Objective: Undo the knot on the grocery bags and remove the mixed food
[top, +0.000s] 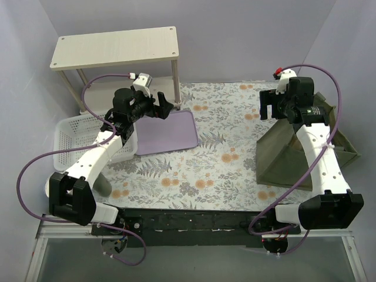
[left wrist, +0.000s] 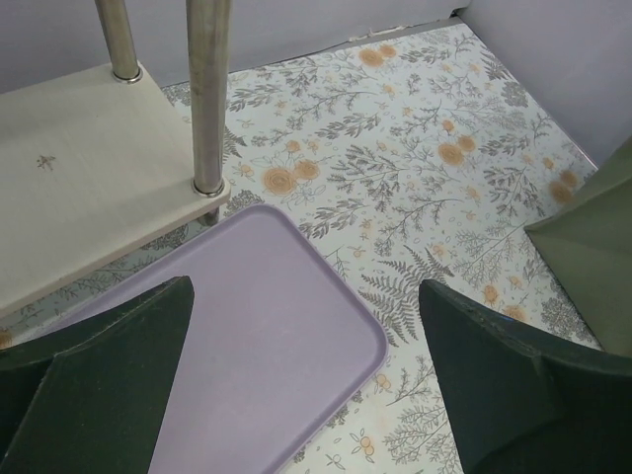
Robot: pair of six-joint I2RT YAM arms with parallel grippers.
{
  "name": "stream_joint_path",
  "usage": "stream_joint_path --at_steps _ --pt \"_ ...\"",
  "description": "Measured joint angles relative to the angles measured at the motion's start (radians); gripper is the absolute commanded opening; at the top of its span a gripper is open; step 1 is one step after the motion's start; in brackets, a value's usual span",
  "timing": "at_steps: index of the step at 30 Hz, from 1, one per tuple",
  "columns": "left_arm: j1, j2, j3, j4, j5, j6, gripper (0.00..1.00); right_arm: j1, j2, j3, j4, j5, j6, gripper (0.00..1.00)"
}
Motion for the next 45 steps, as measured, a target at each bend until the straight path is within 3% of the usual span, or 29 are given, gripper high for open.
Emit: stream_joint_path --at_steps 9,14,20,30,34,38,45 --pt "0.0 0.051 0.071 -0.026 0.034 -0.003 0.98 -0.001 0.094 0.368 -0.02 -0.051 -0.049 0.91" --pt "0.0 0.056 0.106 -0.056 0.069 -0.004 0.98 -0.002 0.157 0.59 -0.05 0.039 -0.045 0.92" --pt "0.0 0.058 0.107 -0.088 0.113 -0.003 0.98 -0.034 0.102 0.452 -0.161 0.137 -0.055 0.92" --pt "0.0 0.072 0.081 -0.085 0.152 -0.031 0.98 -0.119 -0.038 0.173 -0.29 0.159 -0.06 0.9" --pt "0.0 0.083 0.056 -0.085 0.158 -0.046 0.98 -0.127 0.001 0.173 -0.295 0.142 -0.064 0.92" --pt "0.0 0.083 0.043 -0.087 0.159 -0.046 0.98 -0.156 0.09 0.263 -0.32 0.021 -0.075 0.91" --pt "-0.003 0.081 0.002 -0.083 0.159 -0.048 0.98 -0.325 0.099 0.458 -0.258 -0.101 -0.07 0.79"
